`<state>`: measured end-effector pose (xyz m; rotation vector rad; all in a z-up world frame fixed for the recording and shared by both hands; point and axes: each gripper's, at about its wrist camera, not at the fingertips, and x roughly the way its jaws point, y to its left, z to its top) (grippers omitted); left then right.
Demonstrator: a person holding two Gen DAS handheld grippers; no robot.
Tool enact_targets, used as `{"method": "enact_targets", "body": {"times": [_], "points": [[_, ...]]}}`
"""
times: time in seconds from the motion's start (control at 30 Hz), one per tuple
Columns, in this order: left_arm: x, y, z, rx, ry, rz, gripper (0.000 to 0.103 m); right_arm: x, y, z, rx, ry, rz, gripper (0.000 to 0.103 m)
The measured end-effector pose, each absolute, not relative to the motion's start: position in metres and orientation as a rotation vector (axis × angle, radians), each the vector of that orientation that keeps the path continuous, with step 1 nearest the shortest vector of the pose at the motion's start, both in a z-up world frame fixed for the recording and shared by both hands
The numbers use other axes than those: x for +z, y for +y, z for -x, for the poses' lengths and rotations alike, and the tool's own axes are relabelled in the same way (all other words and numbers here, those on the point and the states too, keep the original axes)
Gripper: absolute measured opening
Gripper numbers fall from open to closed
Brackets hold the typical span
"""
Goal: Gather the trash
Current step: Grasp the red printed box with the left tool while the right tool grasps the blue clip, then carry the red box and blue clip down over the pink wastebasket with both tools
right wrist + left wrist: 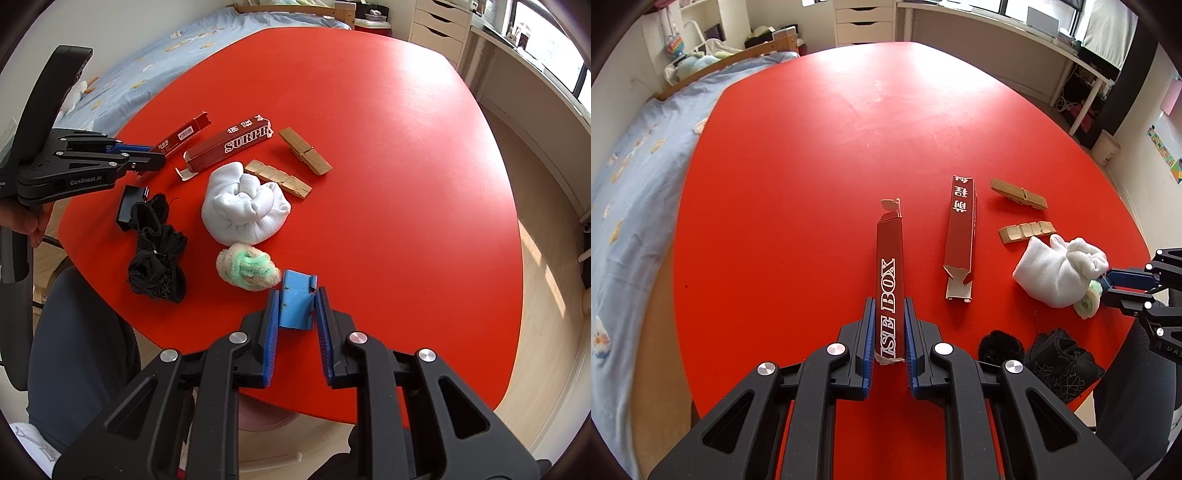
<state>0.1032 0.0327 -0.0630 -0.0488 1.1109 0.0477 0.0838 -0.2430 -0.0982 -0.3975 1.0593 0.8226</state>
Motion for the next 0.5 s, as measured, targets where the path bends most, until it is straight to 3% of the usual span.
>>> {"method": "enact_targets", "body": {"times": [0.5], "points": [[-0.014,0.022,-0.057,0.053,0.994,0.041,0.014,-0.056,-0.260,-0.059,0.853,0.971,0.356,0.018]]}}
